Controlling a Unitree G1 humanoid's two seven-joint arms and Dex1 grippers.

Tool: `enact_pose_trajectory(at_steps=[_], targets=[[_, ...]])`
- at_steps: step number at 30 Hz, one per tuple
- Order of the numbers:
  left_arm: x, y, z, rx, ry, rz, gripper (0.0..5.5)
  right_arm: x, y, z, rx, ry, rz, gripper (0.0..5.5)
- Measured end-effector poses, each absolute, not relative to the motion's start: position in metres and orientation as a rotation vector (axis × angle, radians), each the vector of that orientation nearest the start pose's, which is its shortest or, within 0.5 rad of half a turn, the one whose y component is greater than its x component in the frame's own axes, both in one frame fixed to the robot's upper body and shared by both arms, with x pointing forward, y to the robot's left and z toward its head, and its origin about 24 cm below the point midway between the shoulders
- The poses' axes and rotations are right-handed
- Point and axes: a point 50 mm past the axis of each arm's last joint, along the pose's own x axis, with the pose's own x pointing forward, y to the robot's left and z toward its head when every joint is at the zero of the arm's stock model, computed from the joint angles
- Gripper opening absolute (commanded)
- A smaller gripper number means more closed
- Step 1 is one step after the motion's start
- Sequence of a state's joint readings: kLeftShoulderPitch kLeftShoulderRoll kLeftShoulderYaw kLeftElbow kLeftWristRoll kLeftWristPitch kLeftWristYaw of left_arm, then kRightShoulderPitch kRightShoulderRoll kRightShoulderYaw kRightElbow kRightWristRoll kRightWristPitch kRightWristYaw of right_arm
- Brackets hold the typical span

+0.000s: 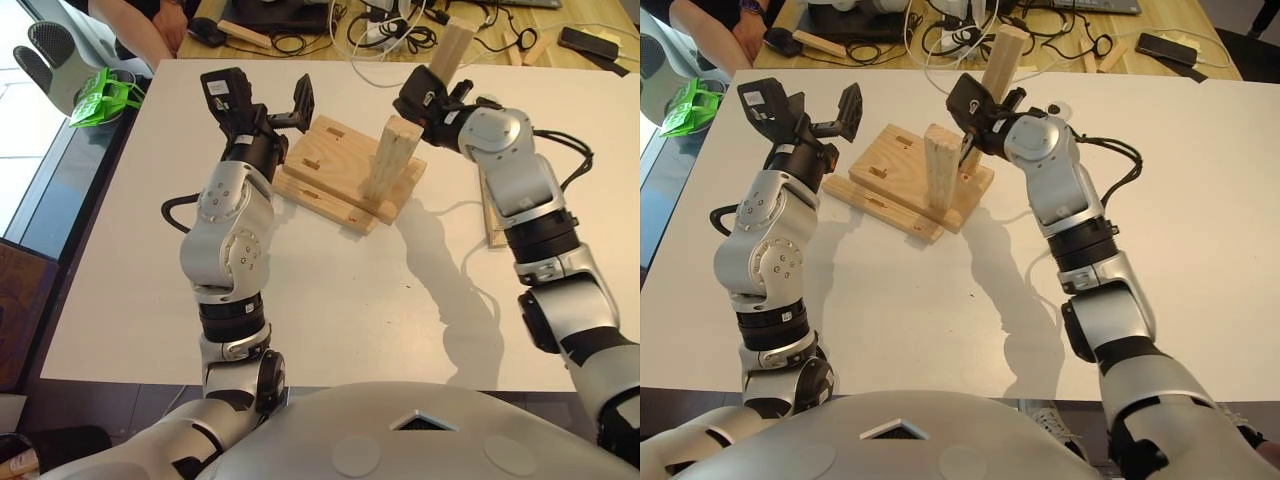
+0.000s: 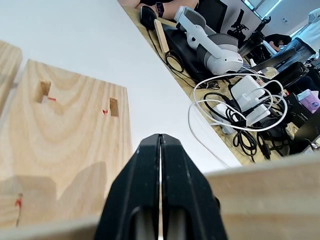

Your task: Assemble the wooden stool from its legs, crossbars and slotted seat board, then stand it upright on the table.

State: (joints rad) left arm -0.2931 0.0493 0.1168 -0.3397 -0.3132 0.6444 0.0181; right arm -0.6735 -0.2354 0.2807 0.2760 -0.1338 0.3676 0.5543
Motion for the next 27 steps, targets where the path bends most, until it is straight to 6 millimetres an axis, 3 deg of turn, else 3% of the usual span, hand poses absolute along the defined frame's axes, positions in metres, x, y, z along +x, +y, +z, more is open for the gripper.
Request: enact_pose_trajectory(at_steps=[2, 5, 8, 11, 15, 17, 19, 22, 25, 27], targets=[[0.288, 0.146, 0.136, -0.226, 0.020, -0.125, 4.80, 0.349, -0.084, 0.137, -0.422, -0.008, 0.677, 0.04], [0.288, 0.145, 0.137, -0.221, 0.018, -0.140, 4.80, 0.349, -0.100, 0.192, -0.358, -0.314, 0.522, 0.04], [0.285, 0.144, 0.141, -0.216, 0.000, -0.143, 4.80, 0.336, -0.104, 0.234, -0.305, -0.509, 0.479, 0.04], [0.286, 0.169, 0.152, -0.246, -0.108, 0.018, 4.80, 0.324, -0.097, 0.256, -0.089, -0.489, 0.586, 0.04], [0.291, 0.225, 0.180, -0.285, -0.300, 0.289, 4.80, 0.300, -0.062, 0.255, 0.279, -0.269, 0.952, 0.04], [0.293, 0.278, 0.198, -0.326, -0.392, 0.527, 4.80, 0.274, -0.035, 0.257, 0.383, -0.150, 1.217, 0.04], [0.284, 0.316, 0.195, -0.336, -0.404, 0.695, 4.80, 0.262, -0.018, 0.256, 0.388, -0.100, 1.314, 0.04], [0.281, 0.329, 0.179, -0.332, -0.356, 0.762, 4.80, 0.248, 0.002, 0.250, 0.395, 0.001, 1.427, 0.04], [0.282, 0.326, 0.169, -0.315, -0.323, 0.755, 4.80, 0.227, 0.023, 0.236, 0.316, 0.145, 1.537, 0.04], [0.286, 0.319, 0.167, -0.317, -0.312, 0.729, 4.80, 0.228, 0.030, 0.216, 0.264, 0.241, 1.442, 0.04]])
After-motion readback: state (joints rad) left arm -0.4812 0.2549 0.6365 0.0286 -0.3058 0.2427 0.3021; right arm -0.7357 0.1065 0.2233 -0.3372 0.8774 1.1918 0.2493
